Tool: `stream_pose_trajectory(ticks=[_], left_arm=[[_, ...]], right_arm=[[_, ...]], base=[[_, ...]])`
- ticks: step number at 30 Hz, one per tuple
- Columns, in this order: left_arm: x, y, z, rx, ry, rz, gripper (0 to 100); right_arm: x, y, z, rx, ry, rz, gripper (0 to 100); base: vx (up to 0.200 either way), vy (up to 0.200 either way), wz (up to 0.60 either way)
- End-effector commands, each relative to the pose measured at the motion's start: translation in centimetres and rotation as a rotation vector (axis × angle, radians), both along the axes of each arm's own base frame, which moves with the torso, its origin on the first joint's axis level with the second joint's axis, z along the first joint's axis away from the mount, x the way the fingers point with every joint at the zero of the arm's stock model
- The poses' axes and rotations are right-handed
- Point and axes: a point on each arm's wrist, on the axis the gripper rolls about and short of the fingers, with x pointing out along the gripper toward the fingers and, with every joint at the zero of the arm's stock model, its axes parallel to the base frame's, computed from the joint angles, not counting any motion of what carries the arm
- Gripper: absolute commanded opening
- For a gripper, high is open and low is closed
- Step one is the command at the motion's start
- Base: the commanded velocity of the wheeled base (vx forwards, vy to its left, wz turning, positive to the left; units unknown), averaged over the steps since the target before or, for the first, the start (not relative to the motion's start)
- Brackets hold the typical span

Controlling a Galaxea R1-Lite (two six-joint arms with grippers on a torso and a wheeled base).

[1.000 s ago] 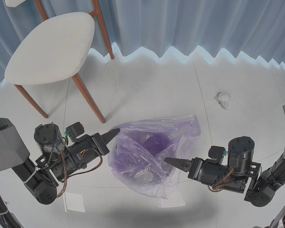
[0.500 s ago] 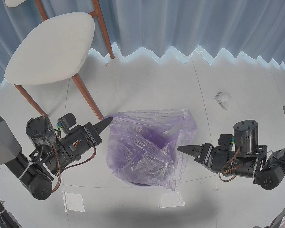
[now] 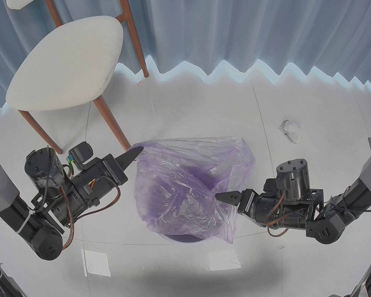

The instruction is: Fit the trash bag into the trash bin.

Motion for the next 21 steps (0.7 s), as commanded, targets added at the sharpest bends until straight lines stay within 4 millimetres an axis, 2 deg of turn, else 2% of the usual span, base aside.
stream_pose_trajectory(ticks=[1, 5, 9, 10, 21], left_arm=[[-0.3, 0.1, 0.5, -0.008, -0.016, -0.003, 0], [-0.4, 0.1, 0.3, -0.003, -0.009, -0.006, 0], [-0.4, 0.1, 0.3, -0.003, -0.009, -0.006, 0], [-0.4, 0.1, 0.3, -0.003, -0.009, -0.004, 0], [-0.5, 0.0, -0.3, 0.012, 0.014, -0.010, 0]], right_arm=[[1.1, 0.7, -1.8, -0.013, 0.042, -0.010, 100], [1.5, 1.3, -1.6, 0.019, 0.050, -0.021, 100], [1.9, 1.5, -0.6, 0.050, 0.023, -0.028, 100], [1.8, 1.5, -0.6, 0.050, 0.023, -0.028, 0], [0.6, 0.4, 0.9, 0.078, 0.019, -0.045, 0]], base=[[0.000, 0.000, 0.00], [0.000, 0.000, 0.00], [0.000, 0.000, 0.00], [0.000, 0.000, 0.00], [0.000, 0.000, 0.00]])
